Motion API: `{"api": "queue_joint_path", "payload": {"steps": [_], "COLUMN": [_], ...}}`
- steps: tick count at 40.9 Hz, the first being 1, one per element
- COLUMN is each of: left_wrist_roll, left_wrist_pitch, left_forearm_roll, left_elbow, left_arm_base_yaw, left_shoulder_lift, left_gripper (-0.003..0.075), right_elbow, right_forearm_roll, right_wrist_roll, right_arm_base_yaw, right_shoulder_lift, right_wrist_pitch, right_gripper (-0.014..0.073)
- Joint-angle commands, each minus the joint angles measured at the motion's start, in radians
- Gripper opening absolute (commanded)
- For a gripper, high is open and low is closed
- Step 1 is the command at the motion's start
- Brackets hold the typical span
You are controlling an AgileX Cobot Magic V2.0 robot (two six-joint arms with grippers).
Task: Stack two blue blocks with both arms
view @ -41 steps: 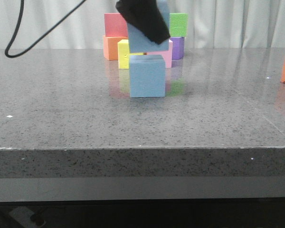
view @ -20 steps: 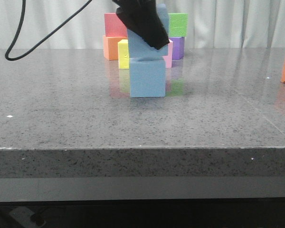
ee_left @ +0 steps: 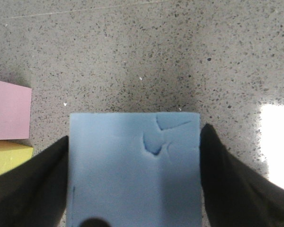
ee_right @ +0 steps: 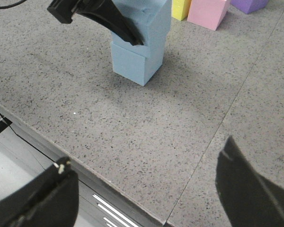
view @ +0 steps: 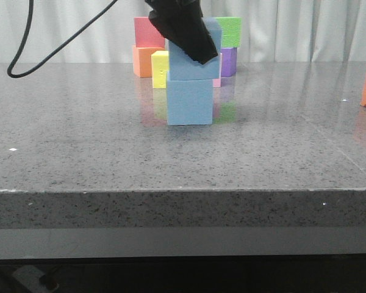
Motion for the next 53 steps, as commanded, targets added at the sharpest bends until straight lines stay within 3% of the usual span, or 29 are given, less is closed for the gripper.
{"api": "queue_joint_path", "payload": {"steps": [1, 9, 17, 24, 41, 53], "left_wrist_roll": [-0.002, -0.005, -0.008, -0.028, -0.282, -0.475], "left_wrist_pitch": [-0.050, -0.050, -0.060, -0.060, -0.052, -0.135], "left_forearm_roll": [-0.006, 0.026, 0.026, 0.026, -0.037, -0.064], "left_elbow": [-0.031, -0.031, -0.031, -0.031, -0.031, -0.020], "left_arm_base_yaw": [-0.006, -0.006, -0.006, -0.006, -0.006, -0.006], "left_shoulder_lift": [-0.052, -0.062, -0.087, -0.129, -0.314, -0.483], "left_gripper": [0.0520, 0.0522, 0.0623, 0.0630, 0.0627, 0.0618], "right_elbow": [-0.028, -0.028, -0.028, -0.028, -0.028, -0.028], "right_forearm_roll": [-0.004, -0.004, -0.004, -0.004, -0.004, -0.004], "right_wrist_roll": [-0.011, -0.011, -0.011, -0.011, -0.011, -0.011], "right_arm_base_yaw": [0.000, 0.000, 0.000, 0.000, 0.000, 0.000], "right_shoulder_lift": [-0.005, -0.005, -0.005, -0.005, -0.005, -0.005], "right_wrist_pitch": [-0.068, -0.068, -0.068, -0.068, -0.068, -0.068], "right_gripper": [0.0601, 0.0601, 0.0601, 0.0601, 0.0601, 0.0601]}}
